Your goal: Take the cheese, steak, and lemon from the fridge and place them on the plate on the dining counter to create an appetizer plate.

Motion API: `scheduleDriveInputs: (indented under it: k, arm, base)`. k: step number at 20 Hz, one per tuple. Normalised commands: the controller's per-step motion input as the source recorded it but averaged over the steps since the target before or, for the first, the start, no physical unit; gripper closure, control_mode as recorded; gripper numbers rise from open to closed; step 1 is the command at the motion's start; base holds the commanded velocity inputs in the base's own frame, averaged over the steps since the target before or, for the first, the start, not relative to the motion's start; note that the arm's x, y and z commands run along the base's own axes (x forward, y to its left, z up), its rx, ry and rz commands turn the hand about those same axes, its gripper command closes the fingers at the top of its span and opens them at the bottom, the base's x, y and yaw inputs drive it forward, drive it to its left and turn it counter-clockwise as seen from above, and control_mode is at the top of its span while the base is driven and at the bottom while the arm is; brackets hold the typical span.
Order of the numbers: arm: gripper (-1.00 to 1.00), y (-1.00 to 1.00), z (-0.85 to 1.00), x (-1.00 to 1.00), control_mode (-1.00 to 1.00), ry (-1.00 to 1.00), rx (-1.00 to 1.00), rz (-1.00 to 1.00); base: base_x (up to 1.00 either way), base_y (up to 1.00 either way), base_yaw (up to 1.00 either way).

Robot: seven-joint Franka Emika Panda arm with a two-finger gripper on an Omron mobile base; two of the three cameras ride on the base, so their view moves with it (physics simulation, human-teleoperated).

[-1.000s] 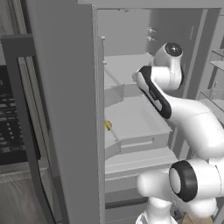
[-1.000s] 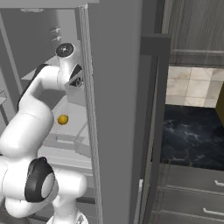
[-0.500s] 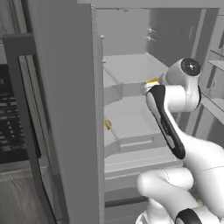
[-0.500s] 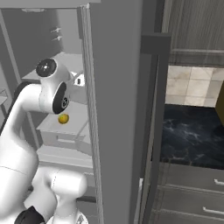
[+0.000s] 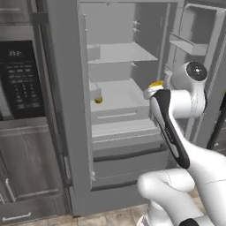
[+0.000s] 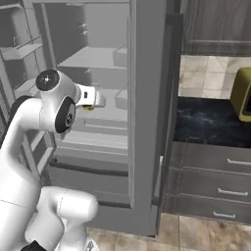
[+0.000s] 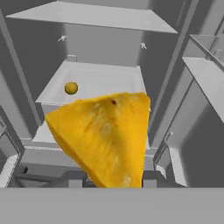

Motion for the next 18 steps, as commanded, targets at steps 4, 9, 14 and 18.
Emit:
scheduleDriveInputs:
  k: [4, 9, 14, 18]
  arm:
    - [1.00, 0.00, 0.00, 0.00, 1.00, 0.00, 0.00, 0.00]
    - [1.00, 0.00, 0.00, 0.00, 1.00, 0.00, 0.00, 0.00]
    - [1.00, 0.00, 0.00, 0.00, 1.00, 0.00, 0.00, 0.00]
    - [1.00, 0.00, 0.00, 0.00, 1.00, 0.00, 0.00, 0.00]
  base:
    - [-1.00, 0.00, 0.00]
    - [-1.00, 0.00, 0.00]
    - [-1.00, -0.14, 0.00]
    - [-1.00, -0.34, 0.00]
